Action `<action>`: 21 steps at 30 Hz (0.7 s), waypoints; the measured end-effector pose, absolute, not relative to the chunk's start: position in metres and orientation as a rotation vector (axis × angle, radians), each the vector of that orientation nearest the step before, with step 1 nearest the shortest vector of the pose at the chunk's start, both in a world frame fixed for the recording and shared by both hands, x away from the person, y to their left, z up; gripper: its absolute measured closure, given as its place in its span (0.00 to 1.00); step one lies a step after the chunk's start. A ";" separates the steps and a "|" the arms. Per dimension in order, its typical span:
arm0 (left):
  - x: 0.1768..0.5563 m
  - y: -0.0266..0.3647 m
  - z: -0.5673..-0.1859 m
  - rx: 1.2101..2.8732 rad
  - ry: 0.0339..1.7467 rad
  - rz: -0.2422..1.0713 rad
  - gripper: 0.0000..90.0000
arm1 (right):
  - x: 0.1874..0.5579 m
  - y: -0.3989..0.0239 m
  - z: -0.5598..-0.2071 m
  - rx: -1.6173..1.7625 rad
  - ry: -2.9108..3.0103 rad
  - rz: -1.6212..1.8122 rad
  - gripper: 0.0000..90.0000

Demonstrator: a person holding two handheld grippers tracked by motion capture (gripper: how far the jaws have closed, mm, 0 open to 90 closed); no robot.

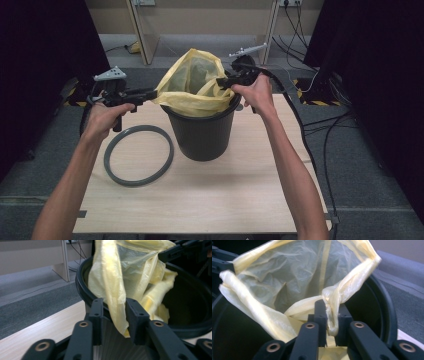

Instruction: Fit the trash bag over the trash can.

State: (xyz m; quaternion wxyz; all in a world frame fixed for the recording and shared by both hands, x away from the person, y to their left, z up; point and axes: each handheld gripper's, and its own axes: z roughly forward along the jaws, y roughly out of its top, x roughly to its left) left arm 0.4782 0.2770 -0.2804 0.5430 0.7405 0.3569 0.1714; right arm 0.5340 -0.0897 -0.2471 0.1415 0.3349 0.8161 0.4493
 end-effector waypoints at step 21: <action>0.477 0.275 -0.278 1.813 0.822 0.394 0.99 | 0.538 -0.121 -0.217 1.030 2.259 1.238 0.95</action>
